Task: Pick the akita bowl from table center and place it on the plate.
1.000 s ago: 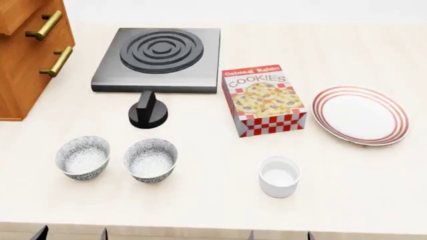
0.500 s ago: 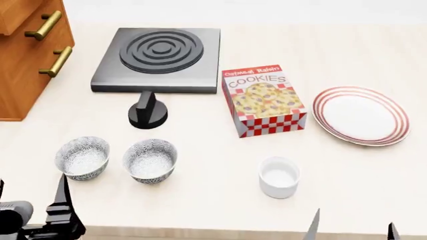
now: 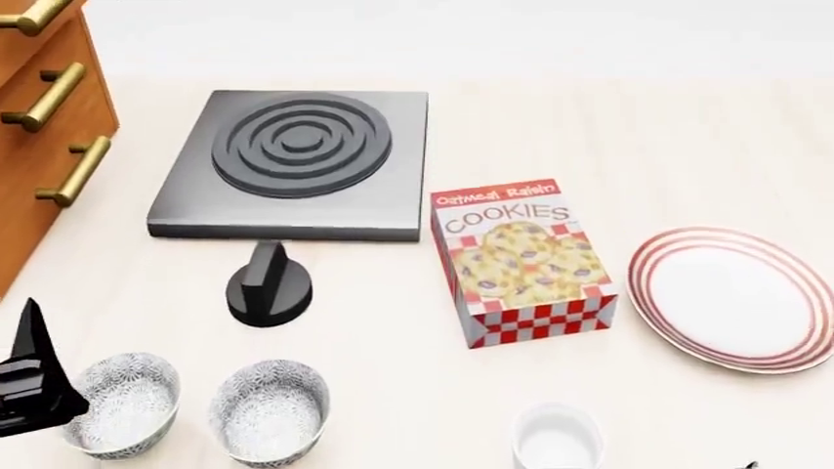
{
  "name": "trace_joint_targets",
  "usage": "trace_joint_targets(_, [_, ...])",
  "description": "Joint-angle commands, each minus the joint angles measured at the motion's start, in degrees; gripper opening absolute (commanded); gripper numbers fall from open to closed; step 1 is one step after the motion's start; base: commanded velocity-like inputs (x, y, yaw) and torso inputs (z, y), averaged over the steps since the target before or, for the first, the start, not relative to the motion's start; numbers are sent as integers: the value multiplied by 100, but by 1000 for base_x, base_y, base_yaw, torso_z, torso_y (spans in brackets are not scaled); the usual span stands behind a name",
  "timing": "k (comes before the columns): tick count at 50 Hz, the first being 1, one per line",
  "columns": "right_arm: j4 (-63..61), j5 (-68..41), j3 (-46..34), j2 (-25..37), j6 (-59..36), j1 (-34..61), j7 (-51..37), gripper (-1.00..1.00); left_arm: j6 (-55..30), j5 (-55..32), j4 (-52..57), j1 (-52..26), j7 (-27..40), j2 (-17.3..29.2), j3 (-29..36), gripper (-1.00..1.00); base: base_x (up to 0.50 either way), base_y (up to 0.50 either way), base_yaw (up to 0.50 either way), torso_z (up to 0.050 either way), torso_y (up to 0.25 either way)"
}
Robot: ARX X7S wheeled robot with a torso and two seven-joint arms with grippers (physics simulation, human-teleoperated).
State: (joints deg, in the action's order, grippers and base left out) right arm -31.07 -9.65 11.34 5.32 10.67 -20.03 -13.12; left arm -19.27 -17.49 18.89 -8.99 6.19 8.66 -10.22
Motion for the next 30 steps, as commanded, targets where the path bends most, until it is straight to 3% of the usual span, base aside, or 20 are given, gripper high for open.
trace_joint_targets(1, [38, -188, 57, 55, 456, -156, -56, 100, 107, -74, -137, -98, 118, 83, -201, 100, 500, 0, 0, 0, 0])
trace_joint_targets(6, [98, -238, 24, 76, 522, -144, -90, 100, 143, -69, -119, -85, 186, 64, -199, 100, 500, 0, 0, 0, 0])
trace_joint_targets(20, [255, -341, -8, 162, 967, -185, -81, 100, 80, -380, 7, -51, 156, 112, -289, 100, 16, 0, 0, 0, 0])
trace_joint_targets(27, [188, -325, -23, 201, 849, -209, -185, 100, 93, -390, 2, -33, 154, 144, -242, 100, 456, 0, 0, 0, 0])
trace_joint_targets(30, [168, -323, -16, 202, 961, -255, -195, 100, 86, -418, 38, -16, 156, 168, -249, 100, 0, 0, 0, 0, 0])
